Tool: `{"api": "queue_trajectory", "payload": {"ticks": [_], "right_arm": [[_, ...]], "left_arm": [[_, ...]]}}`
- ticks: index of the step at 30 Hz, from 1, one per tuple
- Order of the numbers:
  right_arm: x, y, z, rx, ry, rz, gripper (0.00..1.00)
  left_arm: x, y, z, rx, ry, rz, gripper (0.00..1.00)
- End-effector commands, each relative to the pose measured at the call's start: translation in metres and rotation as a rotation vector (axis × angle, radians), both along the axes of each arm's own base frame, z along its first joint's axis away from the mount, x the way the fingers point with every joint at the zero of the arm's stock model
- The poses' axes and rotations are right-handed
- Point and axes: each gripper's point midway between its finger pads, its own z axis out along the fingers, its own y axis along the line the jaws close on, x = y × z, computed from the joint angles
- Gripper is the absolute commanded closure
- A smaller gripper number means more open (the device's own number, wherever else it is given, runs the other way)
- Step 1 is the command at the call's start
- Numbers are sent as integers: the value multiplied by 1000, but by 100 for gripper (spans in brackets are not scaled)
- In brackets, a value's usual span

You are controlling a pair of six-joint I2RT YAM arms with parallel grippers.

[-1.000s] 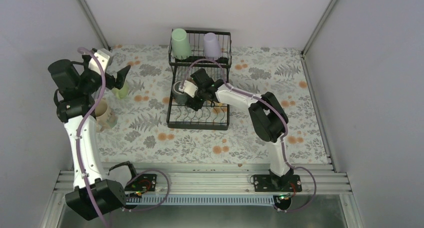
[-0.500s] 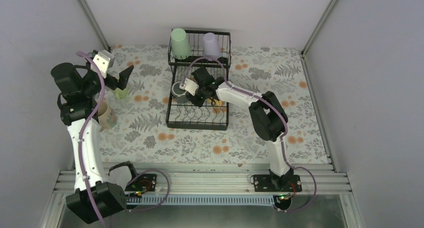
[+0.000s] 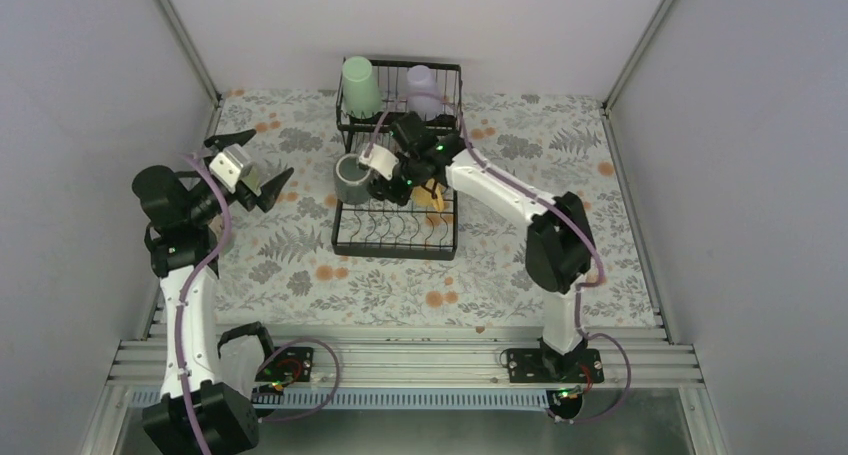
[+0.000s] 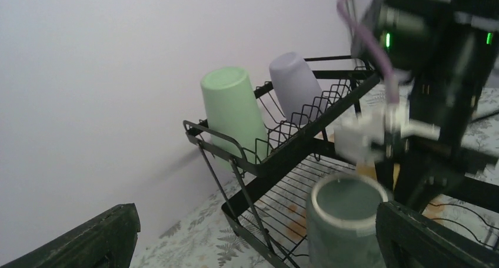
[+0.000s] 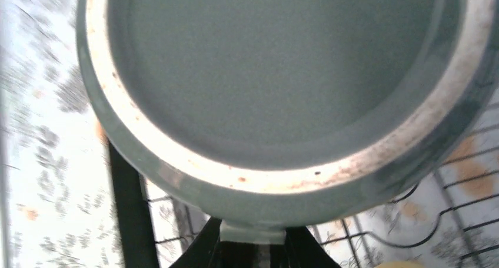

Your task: Unload the cups from the dish rack

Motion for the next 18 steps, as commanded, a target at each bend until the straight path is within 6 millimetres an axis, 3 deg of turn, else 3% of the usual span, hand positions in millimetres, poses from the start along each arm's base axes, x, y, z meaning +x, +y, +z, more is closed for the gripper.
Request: {"api": "queue_trajectory", "payload": {"ticks": [1, 7, 10, 12, 18], "right_arm": [[-20, 6, 137, 281, -59, 89, 96], [-10, -27, 211, 457, 27, 106, 96], [-3, -43, 240, 560, 89, 123, 97], [-5, -50, 249, 611, 124, 158, 97], [-25, -55, 252, 703, 267, 268, 97]], "left_arm": [[-12, -13, 5, 67, -159, -83, 0], [-25, -20, -2, 106, -361, -7, 0], [-20, -23, -1, 89, -384, 33, 0], [-16, -23, 2, 74, -405, 61, 0], [5, -20, 14, 10, -398, 80, 0]]}}
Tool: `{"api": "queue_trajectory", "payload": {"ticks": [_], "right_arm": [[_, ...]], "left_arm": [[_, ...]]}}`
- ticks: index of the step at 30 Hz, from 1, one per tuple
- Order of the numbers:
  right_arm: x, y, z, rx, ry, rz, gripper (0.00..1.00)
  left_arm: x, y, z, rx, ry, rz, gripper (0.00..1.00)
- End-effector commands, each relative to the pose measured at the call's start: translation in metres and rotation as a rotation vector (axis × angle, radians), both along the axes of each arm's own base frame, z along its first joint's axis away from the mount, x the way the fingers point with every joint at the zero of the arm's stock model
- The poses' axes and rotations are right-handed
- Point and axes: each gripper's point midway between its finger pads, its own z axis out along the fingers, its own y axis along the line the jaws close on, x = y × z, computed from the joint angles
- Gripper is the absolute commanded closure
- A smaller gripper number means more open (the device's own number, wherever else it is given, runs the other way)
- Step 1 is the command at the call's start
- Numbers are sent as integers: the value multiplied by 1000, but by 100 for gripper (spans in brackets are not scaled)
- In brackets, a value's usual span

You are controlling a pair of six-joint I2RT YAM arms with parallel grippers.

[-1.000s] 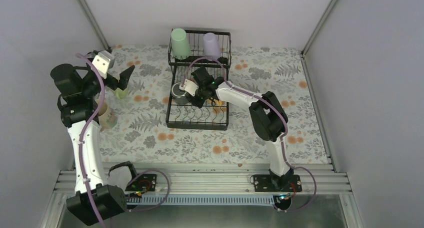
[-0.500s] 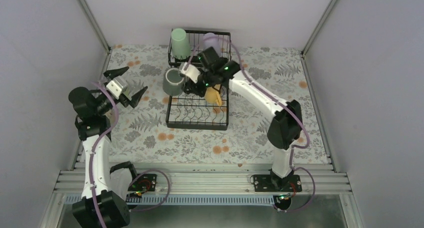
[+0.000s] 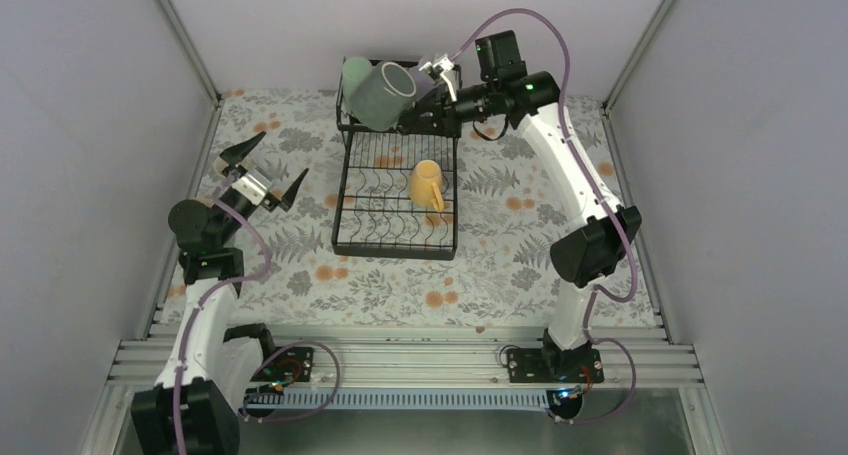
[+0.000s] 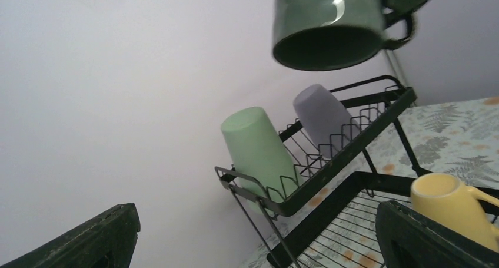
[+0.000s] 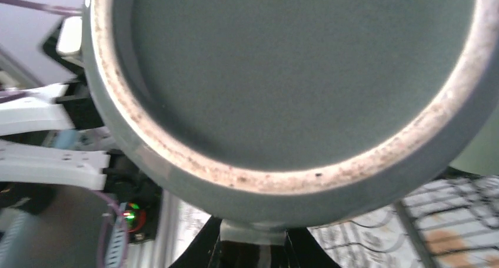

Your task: Unload the cups from the dish rack

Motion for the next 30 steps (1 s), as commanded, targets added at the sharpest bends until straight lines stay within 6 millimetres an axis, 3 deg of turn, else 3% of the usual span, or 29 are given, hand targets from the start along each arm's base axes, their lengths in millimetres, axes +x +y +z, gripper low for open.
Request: {"api": "queue_trajectory", "payload": {"ticks": [1, 8, 22, 30], "right_arm": [[-42, 12, 21, 157, 114, 228, 97], [-43, 4, 29, 232, 175, 292, 97], [-28, 10, 1, 234, 254, 309, 97], [-36, 18, -11, 224, 293, 335, 97]], "left_arm": [[13, 5, 25, -32, -80, 34, 0], [33, -9, 29, -32, -64, -3, 0], [50, -75, 50, -19, -106, -105, 0], [70, -90, 68, -14, -140, -95, 3]]}}
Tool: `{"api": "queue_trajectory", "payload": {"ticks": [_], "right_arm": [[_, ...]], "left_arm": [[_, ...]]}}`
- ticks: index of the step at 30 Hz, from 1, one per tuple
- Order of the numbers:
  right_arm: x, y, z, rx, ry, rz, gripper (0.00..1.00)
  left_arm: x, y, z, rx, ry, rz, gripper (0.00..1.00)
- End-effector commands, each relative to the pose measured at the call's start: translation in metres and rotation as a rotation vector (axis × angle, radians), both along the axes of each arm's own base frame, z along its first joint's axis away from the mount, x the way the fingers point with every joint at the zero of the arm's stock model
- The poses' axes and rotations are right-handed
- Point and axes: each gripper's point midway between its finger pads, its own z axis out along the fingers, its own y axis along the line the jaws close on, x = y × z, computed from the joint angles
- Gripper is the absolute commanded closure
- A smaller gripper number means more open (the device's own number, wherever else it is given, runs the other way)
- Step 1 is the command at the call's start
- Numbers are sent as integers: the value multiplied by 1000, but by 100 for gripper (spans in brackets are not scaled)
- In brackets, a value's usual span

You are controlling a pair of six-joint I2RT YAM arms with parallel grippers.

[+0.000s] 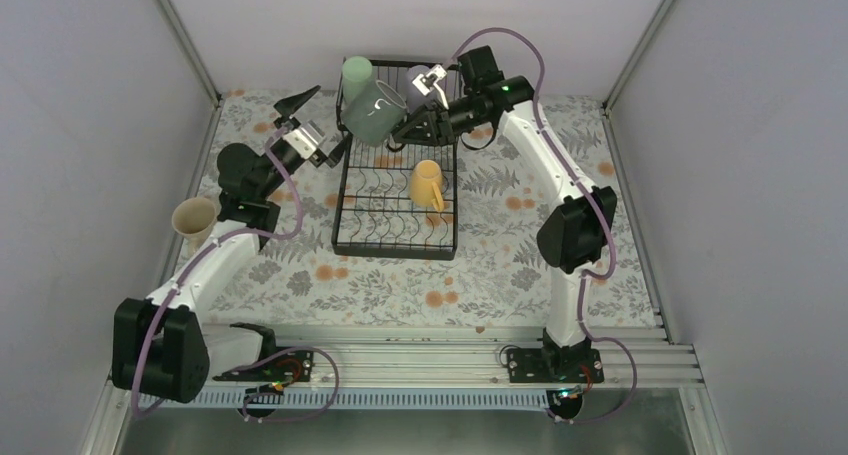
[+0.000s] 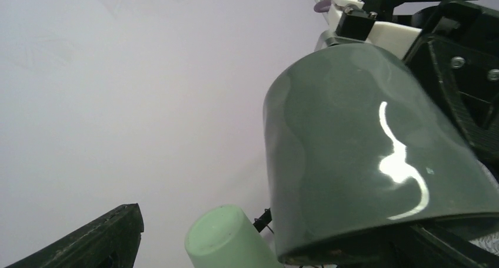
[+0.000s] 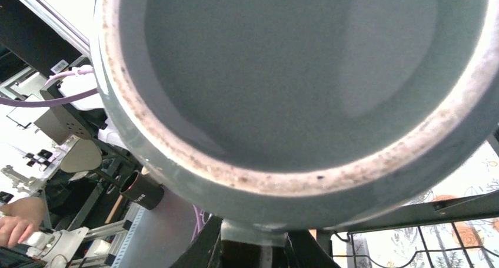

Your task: Unload the cups from the dish rack

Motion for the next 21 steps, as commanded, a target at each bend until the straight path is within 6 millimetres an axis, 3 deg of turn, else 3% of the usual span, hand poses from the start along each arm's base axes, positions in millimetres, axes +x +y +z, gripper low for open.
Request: {"api": "queue_trajectory", "payload": {"ticks": [1, 4, 7, 12, 18, 21], "right_arm": [[-20, 2, 18, 90, -14, 84, 97], [-24, 3, 20, 96, -8, 94, 97], [-28, 3, 21, 104, -1, 103, 97], [-31, 4, 20, 110, 19, 116, 97], [-29, 5, 18, 109, 23, 116, 97], [-26, 6, 15, 101, 21, 109, 93]], "left_arm": [[10, -5, 19, 5, -66, 25, 5], [15, -11, 21, 5, -70, 20, 7], [16, -17, 21, 2, -63, 2, 15], [16, -34, 23, -30, 14, -109, 45], [9, -41, 30, -37, 36, -138, 65], [3, -41, 32, -30, 28, -140, 83]]}}
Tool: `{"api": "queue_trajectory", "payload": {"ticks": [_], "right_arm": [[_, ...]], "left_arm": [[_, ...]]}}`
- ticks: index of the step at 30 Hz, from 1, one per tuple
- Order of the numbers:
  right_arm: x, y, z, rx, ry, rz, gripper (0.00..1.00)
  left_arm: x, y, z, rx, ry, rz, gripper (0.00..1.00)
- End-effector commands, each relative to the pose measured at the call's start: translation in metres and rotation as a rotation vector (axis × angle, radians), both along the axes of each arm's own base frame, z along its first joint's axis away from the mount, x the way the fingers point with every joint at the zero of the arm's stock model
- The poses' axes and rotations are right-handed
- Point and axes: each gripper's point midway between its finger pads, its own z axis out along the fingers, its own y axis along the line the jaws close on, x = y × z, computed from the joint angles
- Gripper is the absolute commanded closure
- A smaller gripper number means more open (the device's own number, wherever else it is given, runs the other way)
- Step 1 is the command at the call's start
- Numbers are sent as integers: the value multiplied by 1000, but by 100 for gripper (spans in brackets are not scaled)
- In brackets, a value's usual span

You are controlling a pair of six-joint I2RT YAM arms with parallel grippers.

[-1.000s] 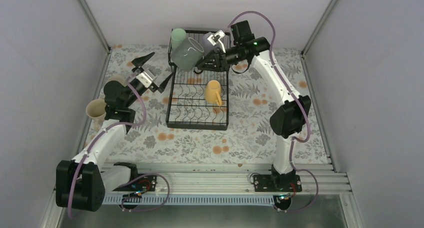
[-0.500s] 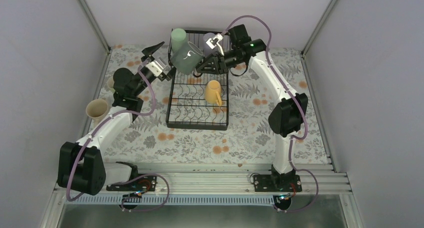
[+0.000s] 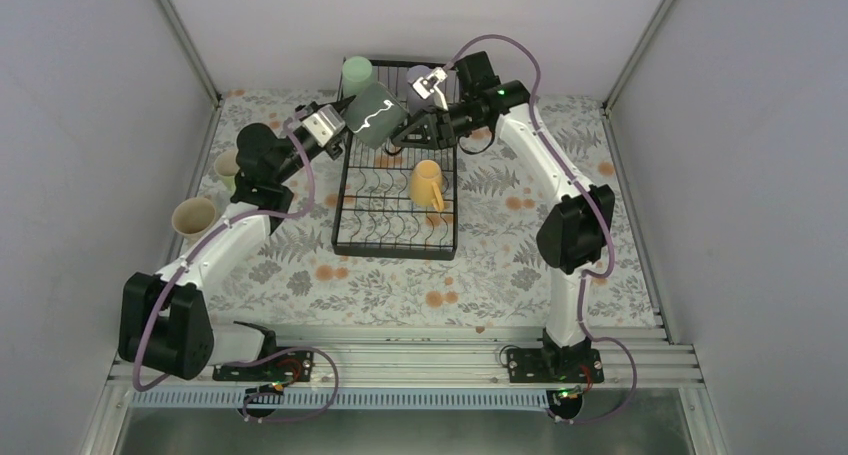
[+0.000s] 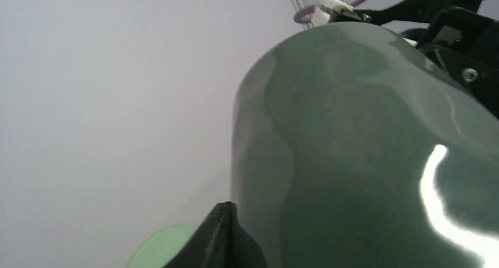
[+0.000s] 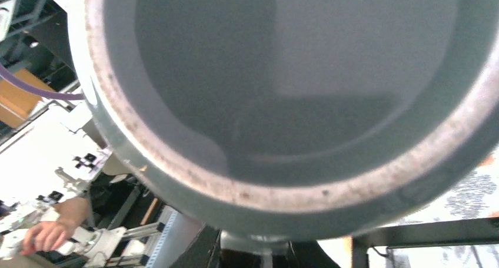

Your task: Unload the cups from the dish rack

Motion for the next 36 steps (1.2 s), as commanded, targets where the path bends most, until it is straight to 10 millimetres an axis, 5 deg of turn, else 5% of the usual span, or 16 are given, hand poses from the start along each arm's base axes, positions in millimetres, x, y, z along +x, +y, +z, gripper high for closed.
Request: {"api": "queue_trajectory", "payload": {"ticks": [1, 4, 9, 13, 21, 25, 31, 36], "right_arm": [[-12, 4, 15, 39, -47, 33, 90], [-8, 5, 10, 21, -54, 17, 84], [-2, 6, 10, -11, -99, -21, 42], [7, 5, 8, -77, -197, -91, 22], [51, -16, -22, -355, -426, -344, 13], [57, -31, -40, -467, -484, -400, 12], [42, -49, -47, -520, -542, -448, 12], [20, -59, -77, -578, -547, -413, 12]], "left_arm": [[-19, -1, 37, -35, -71, -34, 88], [-22, 0, 39, -32, -72, -31, 97], [-23, 1, 43, -2, -53, -18, 98], [-22, 9, 54, 61, -40, 41, 98], [-22, 53, 90, 271, 26, 212, 98], [-25, 83, 95, 390, 53, 284, 98], [-26, 112, 59, 655, 189, 324, 98], [-29, 123, 13, 818, 318, 300, 98]]}}
